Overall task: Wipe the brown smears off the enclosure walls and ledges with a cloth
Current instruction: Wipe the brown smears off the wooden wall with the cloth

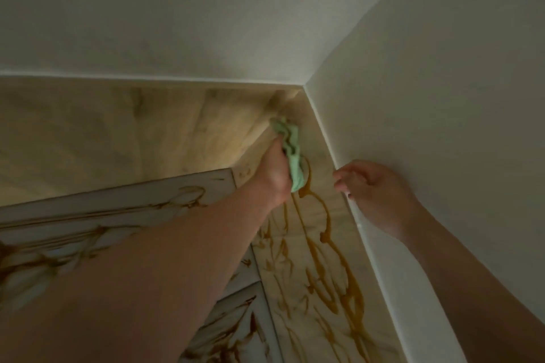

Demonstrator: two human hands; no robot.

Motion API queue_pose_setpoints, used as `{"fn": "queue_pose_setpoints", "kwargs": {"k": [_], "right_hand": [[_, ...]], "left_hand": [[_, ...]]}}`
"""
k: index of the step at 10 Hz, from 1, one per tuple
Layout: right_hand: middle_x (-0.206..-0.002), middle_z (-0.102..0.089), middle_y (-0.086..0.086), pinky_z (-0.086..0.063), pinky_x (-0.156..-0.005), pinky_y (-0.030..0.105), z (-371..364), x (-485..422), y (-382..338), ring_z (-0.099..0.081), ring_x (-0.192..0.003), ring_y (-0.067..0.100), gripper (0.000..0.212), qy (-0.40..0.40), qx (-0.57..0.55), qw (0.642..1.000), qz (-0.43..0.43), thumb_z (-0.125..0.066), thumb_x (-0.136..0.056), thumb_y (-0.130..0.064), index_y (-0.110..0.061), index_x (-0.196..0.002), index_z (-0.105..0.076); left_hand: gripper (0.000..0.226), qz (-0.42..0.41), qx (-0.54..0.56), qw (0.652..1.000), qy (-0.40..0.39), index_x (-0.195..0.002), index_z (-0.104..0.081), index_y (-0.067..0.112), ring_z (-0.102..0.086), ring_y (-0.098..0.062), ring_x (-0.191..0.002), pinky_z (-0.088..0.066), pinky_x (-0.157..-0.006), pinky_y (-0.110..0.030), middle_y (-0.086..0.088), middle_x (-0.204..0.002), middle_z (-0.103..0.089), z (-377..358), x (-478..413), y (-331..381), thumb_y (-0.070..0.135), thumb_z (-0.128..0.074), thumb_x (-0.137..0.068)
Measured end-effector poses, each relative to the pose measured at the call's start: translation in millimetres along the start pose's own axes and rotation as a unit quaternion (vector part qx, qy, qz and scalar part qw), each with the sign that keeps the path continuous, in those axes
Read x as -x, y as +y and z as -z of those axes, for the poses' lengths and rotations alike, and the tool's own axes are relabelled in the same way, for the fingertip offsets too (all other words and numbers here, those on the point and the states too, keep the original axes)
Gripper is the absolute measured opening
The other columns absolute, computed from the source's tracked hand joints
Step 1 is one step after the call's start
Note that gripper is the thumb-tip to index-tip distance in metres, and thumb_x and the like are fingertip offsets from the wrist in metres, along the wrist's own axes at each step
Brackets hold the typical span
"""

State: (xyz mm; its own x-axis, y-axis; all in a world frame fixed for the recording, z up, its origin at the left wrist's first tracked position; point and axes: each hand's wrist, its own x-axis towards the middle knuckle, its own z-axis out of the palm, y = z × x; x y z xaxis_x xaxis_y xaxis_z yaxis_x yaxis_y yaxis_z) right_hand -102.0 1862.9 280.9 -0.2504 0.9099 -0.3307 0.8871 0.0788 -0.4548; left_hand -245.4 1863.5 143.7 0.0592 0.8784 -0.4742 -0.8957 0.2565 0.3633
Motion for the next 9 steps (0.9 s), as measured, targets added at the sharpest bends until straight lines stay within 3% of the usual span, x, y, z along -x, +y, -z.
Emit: {"fn": "queue_pose_setpoints", "kwargs": {"k": [1,2,3,4,5,6,7,8,9], "right_hand": [[-0.081,-0.072,0.001,-0.051,-0.078,0.034,-4,-14,1,-0.065,-0.075,0.013,0.017,0.021,0.080,0.994,0.065,-0.056,-0.100,-0.026,-0.024,-0.091,-0.071],[-0.085,-0.064,-0.004,-0.050,-0.072,0.032,-15,-21,8,-0.059,-0.077,0.011,0.015,0.022,0.196,0.965,0.173,-0.054,-0.100,-0.019,-0.022,-0.098,-0.068],[-0.093,-0.061,0.003,-0.051,-0.076,0.038,-23,-33,18,-0.058,-0.090,0.023,0.020,0.041,0.337,0.902,0.268,-0.047,-0.094,-0.018,-0.014,-0.097,-0.067],[-0.102,-0.065,0.011,-0.042,-0.110,0.047,-16,-36,17,-0.060,-0.114,0.036,0.017,0.084,0.440,0.834,0.323,-0.055,-0.090,-0.011,-0.009,-0.099,-0.069],[-0.122,-0.066,0.016,-0.021,-0.124,0.056,-10,-36,13,-0.050,-0.138,0.041,0.014,0.131,0.510,0.791,0.311,-0.062,-0.092,-0.005,-0.007,-0.104,-0.069],[-0.142,-0.059,0.021,-0.017,-0.125,0.060,-14,-35,17,-0.040,-0.146,0.044,0.026,0.142,0.567,0.756,0.295,-0.054,-0.101,-0.008,-0.003,-0.123,-0.068],[-0.155,-0.047,0.023,-0.009,-0.126,0.062,-22,-35,23,-0.026,-0.153,0.044,0.046,0.118,0.615,0.733,0.265,-0.041,-0.109,-0.025,0.002,-0.145,-0.054],[-0.163,-0.032,0.024,-0.001,-0.126,0.062,-30,-36,23,-0.014,-0.156,0.045,0.058,0.093,0.656,0.711,0.235,-0.035,-0.110,-0.034,0.005,-0.154,-0.038],[-0.168,-0.017,0.024,0.007,-0.125,0.063,-29,-38,23,-0.001,-0.157,0.047,0.063,0.079,0.689,0.681,0.237,-0.027,-0.112,-0.036,0.005,-0.159,-0.023]], "left_hand": [[0.059,-0.025,-0.124,0.990,0.066,-0.158,-0.034,0.005,-0.022,-0.029,-0.156,-0.015,-0.128,-0.049,-0.014,-0.167,-0.028,-8,-55,-39,0.041,-0.026,-0.111],[0.056,-0.037,-0.215,0.959,0.183,-0.163,-0.009,0.003,-0.001,-0.030,-0.159,-0.005,-0.129,-0.050,-0.014,-0.172,-0.001,23,-92,-61,0.026,-0.019,-0.113],[0.056,-0.002,-0.185,0.960,0.210,-0.164,-0.002,0.009,-0.001,-0.024,-0.160,-0.003,-0.129,-0.043,-0.008,-0.173,0.002,44,-109,-78,0.031,-0.014,-0.113],[0.063,-0.013,-0.326,0.931,0.165,-0.163,-0.005,0.003,0.009,-0.027,-0.159,0.004,-0.129,-0.039,-0.014,-0.172,0.006,17,-64,-87,0.037,-0.011,-0.110],[0.091,-0.141,-0.476,0.856,0.143,-0.164,-0.008,0.003,0.011,-0.025,-0.159,0.006,-0.129,-0.039,-0.012,-0.173,0.006,10,-50,-104,0.058,0.001,-0.093],[0.076,-0.114,-0.453,0.870,0.158,-0.164,-0.007,0.006,0.010,-0.024,-0.159,0.007,-0.129,-0.038,-0.012,-0.173,0.005,25,-74,-94,0.050,-0.003,-0.102],[0.063,-0.051,-0.442,0.881,0.161,-0.164,-0.006,0.008,0.012,-0.023,-0.159,0.008,-0.128,-0.038,-0.010,-0.173,0.007,30,-79,-90,0.039,-0.007,-0.110],[0.083,-0.103,-0.443,0.881,0.131,-0.164,-0.007,0.005,0.009,-0.026,-0.159,0.008,-0.127,-0.038,-0.013,-0.173,0.005,15,-46,-113,0.055,-0.004,-0.098],[0.087,-0.121,-0.464,0.869,0.122,-0.163,-0.013,-0.001,0.003,-0.034,-0.159,0.001,-0.129,-0.044,-0.020,-0.171,-0.003,18,-28,-146,0.056,-0.006,-0.097]]}}
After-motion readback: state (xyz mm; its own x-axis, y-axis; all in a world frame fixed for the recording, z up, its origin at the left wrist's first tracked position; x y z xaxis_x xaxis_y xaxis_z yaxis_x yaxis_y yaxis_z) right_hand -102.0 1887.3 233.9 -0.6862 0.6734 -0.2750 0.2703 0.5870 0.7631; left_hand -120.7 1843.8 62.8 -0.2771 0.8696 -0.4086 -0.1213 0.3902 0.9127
